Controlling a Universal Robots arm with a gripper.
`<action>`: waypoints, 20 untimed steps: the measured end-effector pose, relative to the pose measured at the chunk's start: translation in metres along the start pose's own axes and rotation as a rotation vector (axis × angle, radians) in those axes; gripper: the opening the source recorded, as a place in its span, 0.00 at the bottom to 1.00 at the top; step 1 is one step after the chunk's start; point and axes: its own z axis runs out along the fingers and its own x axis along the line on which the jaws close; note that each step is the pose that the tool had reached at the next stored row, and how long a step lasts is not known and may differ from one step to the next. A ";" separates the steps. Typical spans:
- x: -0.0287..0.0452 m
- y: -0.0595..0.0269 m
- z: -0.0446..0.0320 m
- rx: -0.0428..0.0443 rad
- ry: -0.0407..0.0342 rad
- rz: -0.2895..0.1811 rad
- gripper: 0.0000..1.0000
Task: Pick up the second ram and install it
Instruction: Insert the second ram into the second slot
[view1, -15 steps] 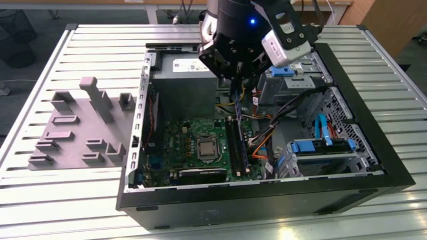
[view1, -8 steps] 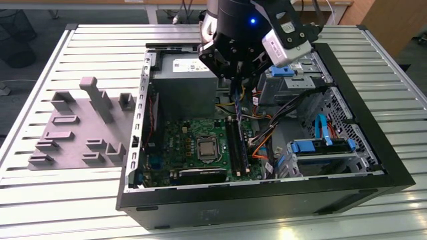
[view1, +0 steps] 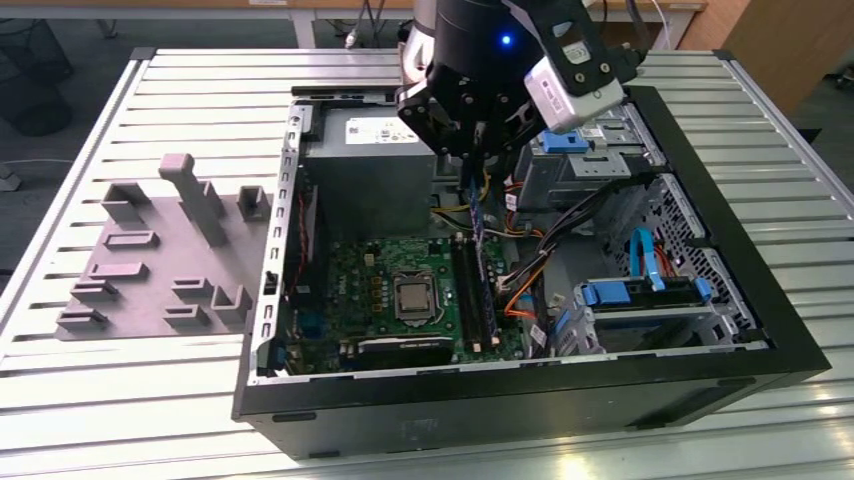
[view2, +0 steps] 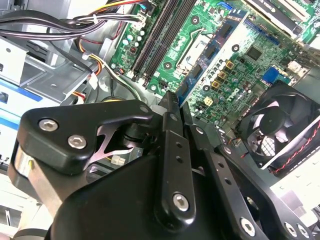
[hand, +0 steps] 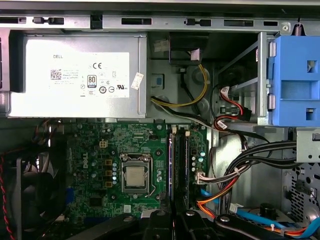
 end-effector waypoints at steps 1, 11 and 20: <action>0.0000 0.0000 0.0002 0.0000 0.0000 0.000 0.14; 0.0000 0.0000 0.0039 -0.0002 0.0000 0.000 0.14; 0.0001 0.0000 0.0078 -0.0002 0.0000 0.000 0.14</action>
